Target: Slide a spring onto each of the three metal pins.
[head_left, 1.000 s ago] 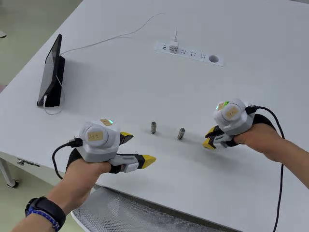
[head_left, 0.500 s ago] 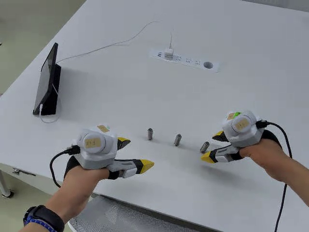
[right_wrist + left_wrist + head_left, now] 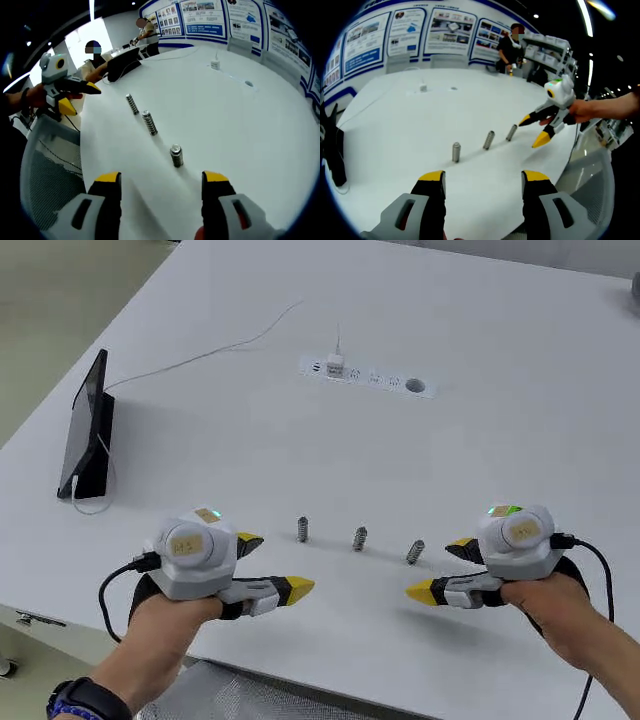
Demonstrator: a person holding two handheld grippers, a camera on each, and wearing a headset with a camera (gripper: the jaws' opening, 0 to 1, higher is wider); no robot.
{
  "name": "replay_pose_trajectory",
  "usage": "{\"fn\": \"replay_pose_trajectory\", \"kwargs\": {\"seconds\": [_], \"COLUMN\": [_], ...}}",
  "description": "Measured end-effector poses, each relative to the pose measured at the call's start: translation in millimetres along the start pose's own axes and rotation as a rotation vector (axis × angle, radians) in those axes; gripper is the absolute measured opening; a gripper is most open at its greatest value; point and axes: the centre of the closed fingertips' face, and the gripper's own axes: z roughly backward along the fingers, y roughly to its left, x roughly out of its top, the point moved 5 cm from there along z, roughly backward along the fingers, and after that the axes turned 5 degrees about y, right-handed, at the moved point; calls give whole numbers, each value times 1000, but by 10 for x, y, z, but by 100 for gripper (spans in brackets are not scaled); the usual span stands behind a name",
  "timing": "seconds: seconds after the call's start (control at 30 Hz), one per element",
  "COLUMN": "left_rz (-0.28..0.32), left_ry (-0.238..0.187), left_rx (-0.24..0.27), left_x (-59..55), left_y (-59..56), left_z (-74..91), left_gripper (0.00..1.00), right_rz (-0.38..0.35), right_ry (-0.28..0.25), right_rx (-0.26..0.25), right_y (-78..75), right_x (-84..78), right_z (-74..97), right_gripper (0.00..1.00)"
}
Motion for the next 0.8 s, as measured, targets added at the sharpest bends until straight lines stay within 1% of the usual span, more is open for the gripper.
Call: {"fn": "replay_pose_trajectory", "kwargs": {"seconds": [0.2,0.3,0.47,0.57,0.63,0.8], "left_rz": [-11,-21,-29,-36,-37,-42], "left_ry": [4,8,11,11,10,7], "left_rx": [2,-3,-6,-10,-12,-14], "left_x": [-1,2,11,14,29,41], "left_y": [40,57,82,104,96,120], "left_z": [39,61,89,93,114,121], "left_gripper": [64,64,64,65,65,65], "right_rz": [-55,-92,-130,-149,-162,-191], "right_ry": [-39,-86,-143,-161,-171,-201], "right_rx": [-9,-17,-33,-39,-47,-58], "right_y": [113,188,251,305,330,362], "right_x": [-43,-35,-56,-84,-104,-150], "right_z": [35,85,133,167,191,245], "right_gripper": [70,71,73,74,75,76]}}
